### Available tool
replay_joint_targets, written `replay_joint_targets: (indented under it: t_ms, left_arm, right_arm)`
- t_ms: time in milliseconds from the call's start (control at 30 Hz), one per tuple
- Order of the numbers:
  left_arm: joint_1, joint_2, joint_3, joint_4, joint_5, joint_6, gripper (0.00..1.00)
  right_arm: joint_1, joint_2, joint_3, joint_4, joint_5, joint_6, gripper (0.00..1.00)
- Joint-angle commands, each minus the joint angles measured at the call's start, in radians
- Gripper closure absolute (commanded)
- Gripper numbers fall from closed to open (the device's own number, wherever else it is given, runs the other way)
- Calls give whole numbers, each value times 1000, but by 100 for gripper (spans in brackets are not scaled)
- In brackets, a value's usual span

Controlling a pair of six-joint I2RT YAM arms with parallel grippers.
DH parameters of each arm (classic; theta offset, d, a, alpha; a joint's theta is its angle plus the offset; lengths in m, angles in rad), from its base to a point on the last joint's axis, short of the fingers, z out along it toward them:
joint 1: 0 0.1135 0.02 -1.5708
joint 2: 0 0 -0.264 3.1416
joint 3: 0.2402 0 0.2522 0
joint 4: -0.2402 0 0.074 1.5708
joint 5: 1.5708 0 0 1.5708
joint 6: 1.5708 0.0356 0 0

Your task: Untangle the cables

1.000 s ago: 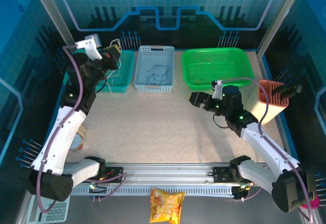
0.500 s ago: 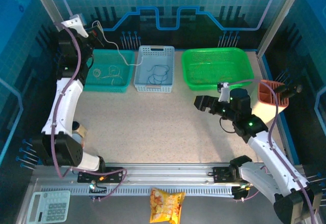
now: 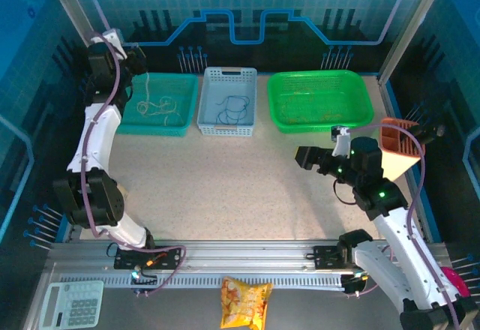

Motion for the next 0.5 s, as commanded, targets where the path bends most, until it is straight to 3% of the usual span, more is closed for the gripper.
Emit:
replay_joint_targets:
  t_ms: [0, 67, 300, 467]
  left_arm:
    - [34, -14, -50, -25, 48, -5, 35]
    - [44, -28, -50, -48, 51, -21, 2]
    - [47, -112, -25, -49, 130, -60, 1]
    - [29, -247, -131, 43, 175, -132, 1]
  right_arm:
    - [-15, -15, 36, -41, 14, -31, 6]
    - [-15, -17, 41, -46, 18, -35, 4]
    - [-15, -14, 47, -42, 31, -41, 0]
    - [-14, -14, 53, -25, 41, -69, 0]
